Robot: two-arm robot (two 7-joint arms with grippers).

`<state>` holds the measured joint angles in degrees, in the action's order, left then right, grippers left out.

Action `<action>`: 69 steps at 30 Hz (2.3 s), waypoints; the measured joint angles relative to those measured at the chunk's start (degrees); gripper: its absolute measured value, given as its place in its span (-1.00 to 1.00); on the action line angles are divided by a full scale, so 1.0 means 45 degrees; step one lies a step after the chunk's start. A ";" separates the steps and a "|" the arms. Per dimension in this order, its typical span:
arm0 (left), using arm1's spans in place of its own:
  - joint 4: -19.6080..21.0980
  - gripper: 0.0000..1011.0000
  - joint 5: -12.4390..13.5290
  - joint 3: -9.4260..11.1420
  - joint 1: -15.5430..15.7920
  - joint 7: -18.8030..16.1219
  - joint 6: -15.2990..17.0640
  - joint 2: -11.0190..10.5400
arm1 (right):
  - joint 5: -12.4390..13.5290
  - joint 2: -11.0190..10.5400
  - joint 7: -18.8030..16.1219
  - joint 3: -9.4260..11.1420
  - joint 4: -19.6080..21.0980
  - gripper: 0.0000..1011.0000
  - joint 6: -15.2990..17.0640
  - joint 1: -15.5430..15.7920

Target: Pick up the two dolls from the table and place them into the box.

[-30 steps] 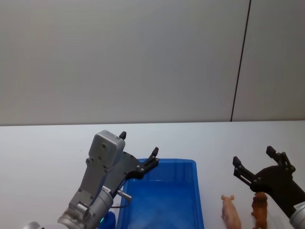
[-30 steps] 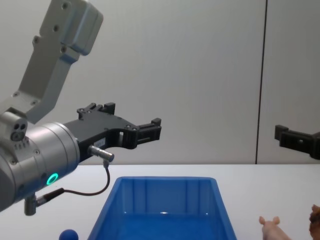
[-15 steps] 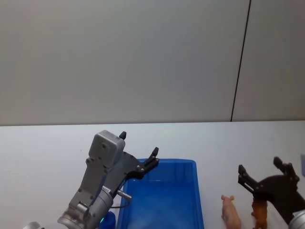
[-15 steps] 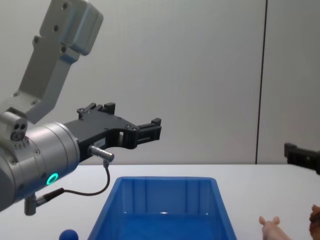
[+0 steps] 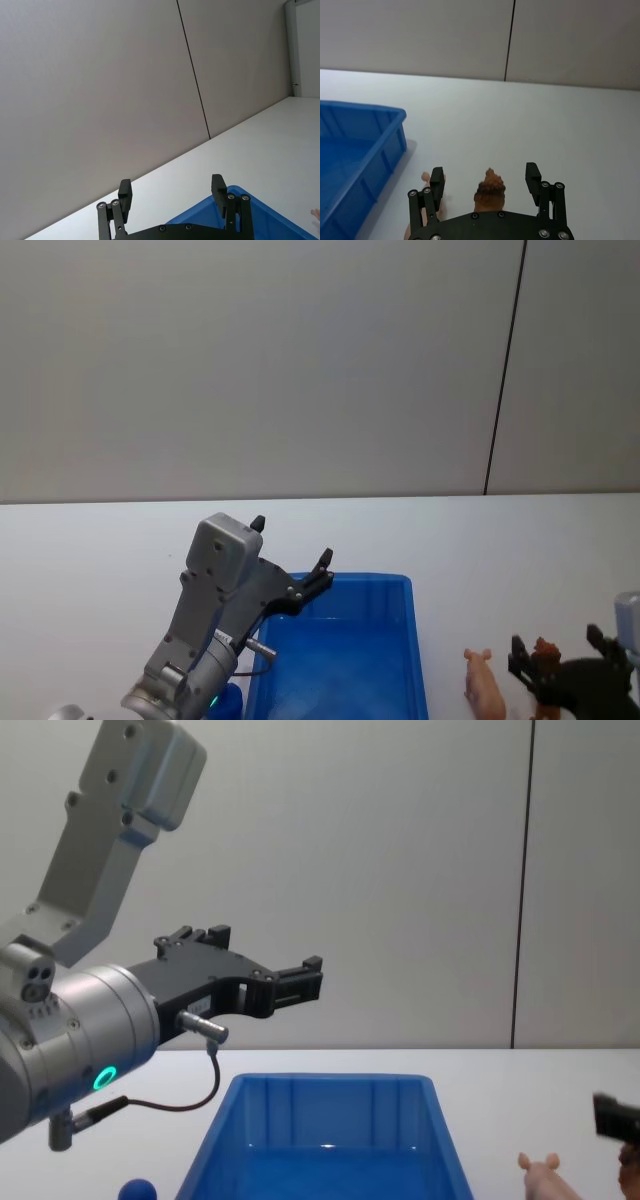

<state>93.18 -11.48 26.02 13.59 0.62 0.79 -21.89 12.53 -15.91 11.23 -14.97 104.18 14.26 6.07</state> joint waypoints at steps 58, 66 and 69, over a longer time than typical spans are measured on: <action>0.0000 0.98 0.0000 0.0000 0.0000 0.0000 0.0000 0.0000 | 0.0199 0.0774 -0.0760 0.0120 -0.0385 -0.43 -0.0792 0.0352; 0.0000 0.98 0.0000 0.0000 0.0000 0.0000 0.0000 0.0000 | 0.0019 0.0975 -0.1702 -0.0015 -0.0186 -0.43 -0.0736 -0.0008; 0.0000 0.98 0.0000 0.0000 0.0000 0.0000 0.0000 0.0000 | -0.0086 0.1164 -0.2274 -0.0132 -0.0227 -0.43 -0.0642 -0.0300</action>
<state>93.18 -11.48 26.03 13.59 0.62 0.79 -21.90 12.14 -10.67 0.99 -15.57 103.15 11.37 4.72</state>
